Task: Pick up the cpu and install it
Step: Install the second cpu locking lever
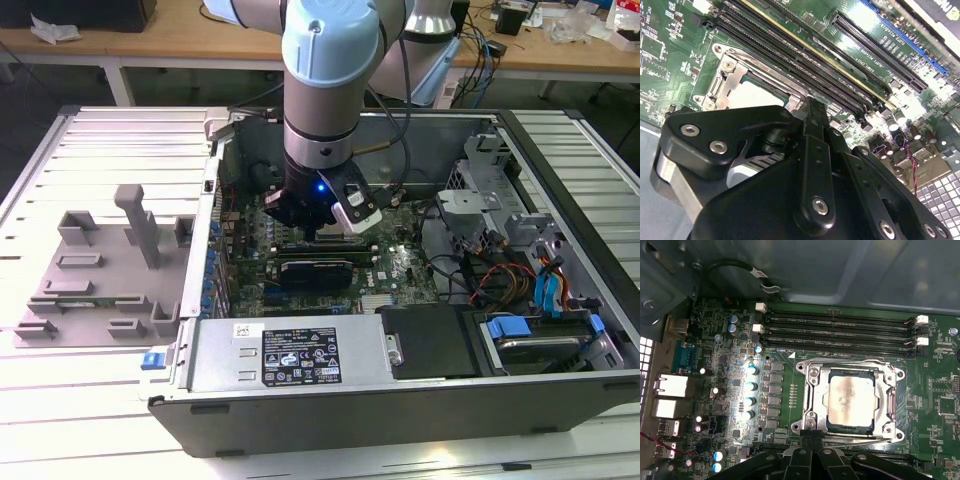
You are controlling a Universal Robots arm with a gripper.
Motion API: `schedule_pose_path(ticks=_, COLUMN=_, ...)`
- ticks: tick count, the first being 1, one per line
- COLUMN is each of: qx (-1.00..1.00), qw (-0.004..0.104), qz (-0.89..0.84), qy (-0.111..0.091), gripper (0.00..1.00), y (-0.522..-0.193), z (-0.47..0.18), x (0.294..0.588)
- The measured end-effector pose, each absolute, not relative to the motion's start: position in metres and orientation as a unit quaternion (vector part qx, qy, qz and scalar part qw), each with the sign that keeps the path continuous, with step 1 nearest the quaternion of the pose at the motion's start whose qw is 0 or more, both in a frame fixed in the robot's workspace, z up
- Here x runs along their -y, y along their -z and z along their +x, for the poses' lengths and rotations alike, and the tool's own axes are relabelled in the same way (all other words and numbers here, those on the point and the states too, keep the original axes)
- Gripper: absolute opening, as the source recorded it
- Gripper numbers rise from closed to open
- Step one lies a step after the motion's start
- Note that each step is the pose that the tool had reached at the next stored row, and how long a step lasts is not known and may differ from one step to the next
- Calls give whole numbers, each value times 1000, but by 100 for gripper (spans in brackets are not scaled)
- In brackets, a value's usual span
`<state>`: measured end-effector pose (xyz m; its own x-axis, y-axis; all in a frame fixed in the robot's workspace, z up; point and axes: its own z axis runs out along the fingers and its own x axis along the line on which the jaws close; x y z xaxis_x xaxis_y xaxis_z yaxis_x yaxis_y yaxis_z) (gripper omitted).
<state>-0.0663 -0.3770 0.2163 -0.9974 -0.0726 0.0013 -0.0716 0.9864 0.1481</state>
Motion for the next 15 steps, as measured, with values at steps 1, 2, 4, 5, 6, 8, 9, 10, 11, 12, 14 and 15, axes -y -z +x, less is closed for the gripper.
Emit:
schedule_pose_path(ticks=1, qx=997, qw=3, qz=36, qy=74, gripper=11, y=-216, z=-66, x=377)
schedule_pose_path(ticks=2, qx=996, qw=3, qz=36, qy=76, gripper=11, y=-216, z=-66, x=377)
schedule_pose_path(ticks=4, qx=996, qw=3, qz=36, qy=82, gripper=11, y=-215, z=-66, x=377)
schedule_pose_path(ticks=5, qx=996, qw=3, qz=36, qy=82, gripper=11, y=-215, z=-66, x=377)
schedule_pose_path(ticks=6, qx=996, qw=3, qz=36, qy=82, gripper=11, y=-215, z=-66, x=377)
schedule_pose_path(ticks=8, qx=996, qw=3, qz=36, qy=82, gripper=11, y=-215, z=-66, x=379)
schedule_pose_path(ticks=9, qx=996, qw=3, qz=36, qy=82, gripper=11, y=-215, z=-66, x=380)
schedule_pose_path(ticks=10, qx=996, qw=3, qz=36, qy=82, gripper=11, y=-215, z=-66, x=381)
schedule_pose_path(ticks=11, qx=996, qw=3, qz=36, qy=82, gripper=11, y=-216, z=-66, x=384)
schedule_pose_path(ticks=12, qx=996, qw=3, qz=36, qy=82, gripper=11, y=-216, z=-66, x=386)
schedule_pose_path(ticks=14, qx=996, qw=3, qz=36, qy=82, gripper=11, y=-216, z=-66, x=389)
schedule_pose_path(ticks=15, qx=996, qw=3, qz=36, qy=83, gripper=11, y=-216, z=-66, x=390)
